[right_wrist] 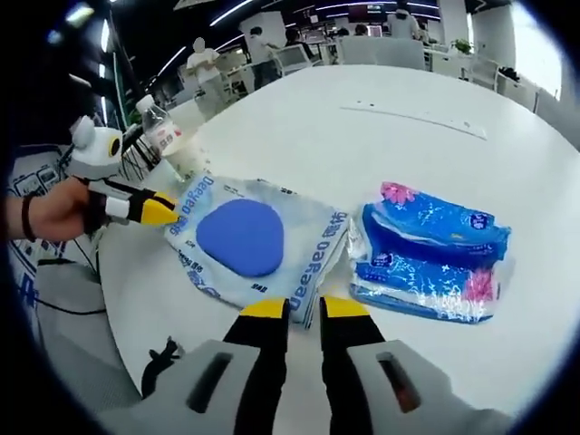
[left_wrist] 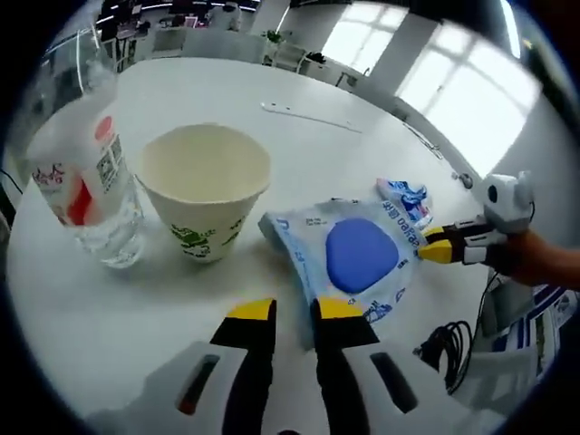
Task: Arrange the tabletop items into an orderly group along one side of the table until the central work area is clear of visible clutter.
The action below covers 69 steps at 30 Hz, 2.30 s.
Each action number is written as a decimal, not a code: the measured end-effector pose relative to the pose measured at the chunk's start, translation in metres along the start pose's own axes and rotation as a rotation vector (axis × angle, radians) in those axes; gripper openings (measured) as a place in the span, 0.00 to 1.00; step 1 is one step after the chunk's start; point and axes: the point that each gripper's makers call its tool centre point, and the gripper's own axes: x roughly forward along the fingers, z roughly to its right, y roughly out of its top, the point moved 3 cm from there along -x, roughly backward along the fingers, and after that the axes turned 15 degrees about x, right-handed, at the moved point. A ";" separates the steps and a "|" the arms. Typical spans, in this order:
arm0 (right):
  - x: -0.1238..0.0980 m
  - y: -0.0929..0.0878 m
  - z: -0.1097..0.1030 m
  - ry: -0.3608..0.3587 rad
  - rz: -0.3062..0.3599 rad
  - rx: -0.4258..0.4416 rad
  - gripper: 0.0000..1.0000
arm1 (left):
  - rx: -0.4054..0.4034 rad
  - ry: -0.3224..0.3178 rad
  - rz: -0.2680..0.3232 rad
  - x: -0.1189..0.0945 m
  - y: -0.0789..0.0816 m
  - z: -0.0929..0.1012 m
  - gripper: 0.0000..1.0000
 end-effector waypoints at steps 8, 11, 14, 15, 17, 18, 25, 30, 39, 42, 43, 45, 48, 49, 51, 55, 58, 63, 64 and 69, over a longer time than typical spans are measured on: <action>-0.005 -0.008 0.005 -0.003 0.014 0.053 0.11 | -0.008 -0.014 0.003 -0.002 -0.010 0.007 0.13; -0.006 -0.008 0.006 0.005 0.035 0.116 0.11 | -0.014 -0.014 0.007 -0.005 -0.012 0.009 0.13; -0.006 -0.007 0.007 0.008 0.045 0.136 0.11 | -0.027 -0.017 0.015 -0.007 -0.013 0.009 0.12; -0.006 -0.007 0.006 0.009 0.047 0.136 0.11 | -0.022 -0.024 0.016 -0.006 -0.013 0.010 0.13; -0.007 -0.006 0.007 0.008 0.053 0.134 0.10 | -0.018 -0.024 0.015 -0.005 -0.014 0.009 0.12; -0.007 -0.005 0.008 0.007 0.059 0.135 0.10 | -0.024 -0.028 0.019 -0.005 -0.013 0.010 0.12; -0.005 -0.004 0.004 0.024 0.062 0.146 0.02 | -0.016 -0.028 0.012 0.000 -0.016 0.012 0.09; 0.000 0.000 0.003 0.031 0.066 0.153 0.00 | -0.006 -0.010 0.016 0.003 -0.013 0.013 0.01; 0.010 0.020 0.005 0.025 0.075 0.152 0.00 | -0.057 0.038 0.035 0.012 -0.003 0.002 0.00; 0.013 0.024 0.006 0.020 0.077 0.148 0.00 | -0.089 0.053 0.053 0.016 0.003 -0.003 0.00; 0.014 0.026 0.007 0.019 0.080 0.152 0.00 | -0.096 0.056 0.058 0.017 0.004 -0.004 0.00; 0.015 0.028 0.009 0.017 0.084 0.160 0.00 | -0.104 0.063 0.063 0.019 0.007 -0.006 0.00; 0.017 0.030 0.010 0.013 0.089 0.169 0.00 | -0.117 0.071 0.071 0.021 0.009 -0.008 0.00; 0.017 0.032 0.010 0.011 0.091 0.172 0.00 | -0.120 0.073 0.076 0.022 0.010 -0.009 0.00; 0.018 0.033 0.010 0.009 0.093 0.172 0.00 | -0.128 0.075 0.082 0.022 0.012 -0.009 0.00; 0.020 0.035 0.009 0.010 0.094 0.173 0.00 | -0.152 0.083 0.100 0.023 0.014 -0.012 0.00; 0.020 0.035 0.010 0.007 0.094 0.171 0.00 | -0.163 0.086 0.105 0.023 0.014 -0.012 0.00; 0.022 0.037 0.010 0.013 0.089 0.182 0.00 | -0.169 0.082 0.116 0.023 0.015 -0.014 0.02; 0.023 0.037 0.009 0.013 0.085 0.178 0.00 | -0.171 0.083 0.120 0.022 0.015 -0.015 0.02; 0.021 0.033 0.006 0.017 0.059 0.138 0.02 | -0.184 0.075 0.123 0.017 0.010 -0.014 0.13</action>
